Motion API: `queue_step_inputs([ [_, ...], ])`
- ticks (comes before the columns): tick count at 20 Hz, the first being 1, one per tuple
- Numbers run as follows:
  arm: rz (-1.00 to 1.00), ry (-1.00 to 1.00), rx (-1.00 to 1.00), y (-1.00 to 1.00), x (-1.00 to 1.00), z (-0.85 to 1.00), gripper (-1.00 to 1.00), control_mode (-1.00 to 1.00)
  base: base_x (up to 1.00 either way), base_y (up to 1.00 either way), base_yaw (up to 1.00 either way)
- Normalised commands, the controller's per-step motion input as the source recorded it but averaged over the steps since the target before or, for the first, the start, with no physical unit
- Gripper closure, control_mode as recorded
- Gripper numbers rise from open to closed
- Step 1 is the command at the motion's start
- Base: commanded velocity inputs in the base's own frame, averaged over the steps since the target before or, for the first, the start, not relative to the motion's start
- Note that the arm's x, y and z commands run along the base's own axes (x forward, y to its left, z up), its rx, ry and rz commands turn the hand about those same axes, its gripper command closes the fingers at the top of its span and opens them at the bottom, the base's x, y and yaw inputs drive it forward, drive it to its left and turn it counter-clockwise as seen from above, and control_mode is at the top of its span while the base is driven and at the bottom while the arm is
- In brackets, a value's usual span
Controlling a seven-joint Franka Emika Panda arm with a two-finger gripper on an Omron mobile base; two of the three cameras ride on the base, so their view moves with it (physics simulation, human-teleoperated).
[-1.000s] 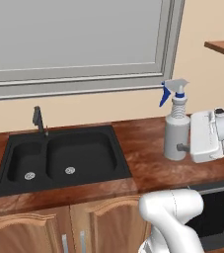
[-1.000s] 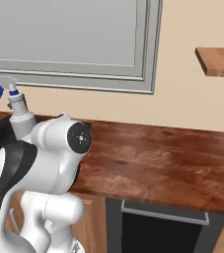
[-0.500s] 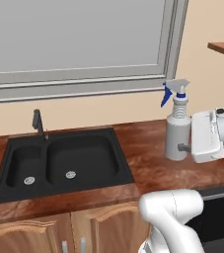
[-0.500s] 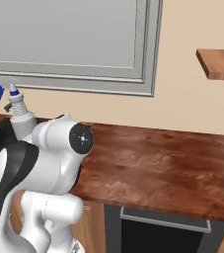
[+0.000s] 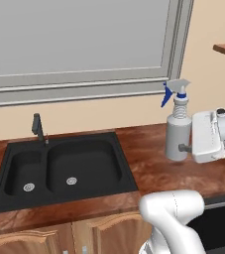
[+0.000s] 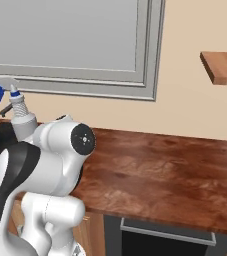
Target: Locate and retrieve the soap dispenser and spray from the cabinet. Place them next to the sink.
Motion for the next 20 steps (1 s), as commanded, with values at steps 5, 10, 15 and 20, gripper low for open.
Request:
queue_step_inputs([
  [5, 0.00, 0.00, 0.00, 0.00, 0.00, 0.00, 1.00, 1.00, 0.20, 0.12, 0.00],
  [10, 0.00, 0.00, 0.00, 0.00, 0.00, 0.00, 1.00, 1.00, 0.00, 0.00, 0.00],
  [15, 0.03, 0.00, 0.00, 0.00, 0.11, 0.00, 1.00, -1.00, 0.00, 0.00, 0.00],
  [20, 0.20, 0.00, 0.03, -0.01, 0.85, -0.12, 1.00, -1.00, 0.00, 0.00, 0.00],
])
